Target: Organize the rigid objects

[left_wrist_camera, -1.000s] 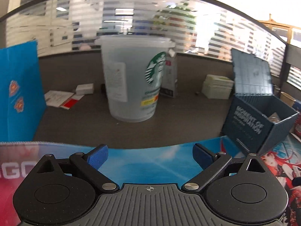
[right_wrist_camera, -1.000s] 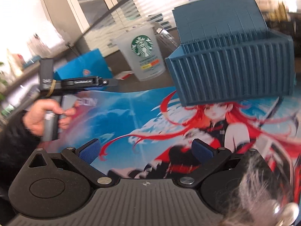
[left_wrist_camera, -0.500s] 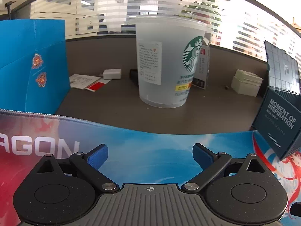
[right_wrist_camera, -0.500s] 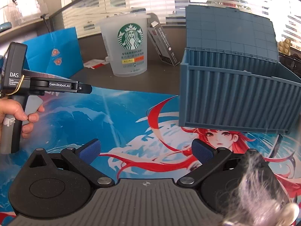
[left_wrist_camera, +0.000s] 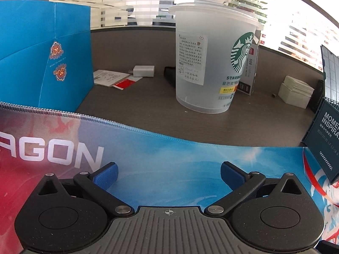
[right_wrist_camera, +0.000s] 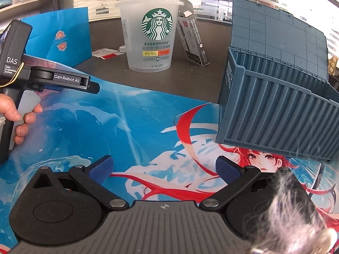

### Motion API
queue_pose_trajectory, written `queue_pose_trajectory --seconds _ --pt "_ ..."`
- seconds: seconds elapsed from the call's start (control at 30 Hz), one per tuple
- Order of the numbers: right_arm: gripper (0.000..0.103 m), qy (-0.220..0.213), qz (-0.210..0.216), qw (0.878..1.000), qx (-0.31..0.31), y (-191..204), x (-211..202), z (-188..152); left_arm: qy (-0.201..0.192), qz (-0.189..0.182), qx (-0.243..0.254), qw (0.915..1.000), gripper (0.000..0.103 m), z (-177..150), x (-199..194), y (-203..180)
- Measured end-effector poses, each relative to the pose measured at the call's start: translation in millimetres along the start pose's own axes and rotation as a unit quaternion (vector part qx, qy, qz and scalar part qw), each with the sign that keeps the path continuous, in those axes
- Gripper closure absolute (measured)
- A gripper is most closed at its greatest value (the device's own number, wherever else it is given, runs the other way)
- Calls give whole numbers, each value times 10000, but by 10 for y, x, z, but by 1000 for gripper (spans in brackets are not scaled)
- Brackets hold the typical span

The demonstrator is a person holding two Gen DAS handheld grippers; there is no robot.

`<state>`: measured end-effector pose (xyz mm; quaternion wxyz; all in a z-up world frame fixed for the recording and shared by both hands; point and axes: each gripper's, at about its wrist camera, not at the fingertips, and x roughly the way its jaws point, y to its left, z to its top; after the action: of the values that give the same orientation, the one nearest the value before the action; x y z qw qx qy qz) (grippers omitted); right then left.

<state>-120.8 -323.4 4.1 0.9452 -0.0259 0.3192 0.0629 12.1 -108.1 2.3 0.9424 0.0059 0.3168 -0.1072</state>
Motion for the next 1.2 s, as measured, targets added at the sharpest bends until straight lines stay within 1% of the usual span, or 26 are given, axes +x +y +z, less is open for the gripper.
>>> queue_pose_trajectory --seconds 0.27,0.57,1.2 --pt "0 26 8 10000 63 12 42 25 66 88 53 9999 0 7 16 -23" --pt "0 25 7 10000 63 13 43 21 156 257 264 9992 0 6 51 -95" --pt "0 24 7 10000 63 16 42 19 159 265 274 9991 0 7 50 -98"
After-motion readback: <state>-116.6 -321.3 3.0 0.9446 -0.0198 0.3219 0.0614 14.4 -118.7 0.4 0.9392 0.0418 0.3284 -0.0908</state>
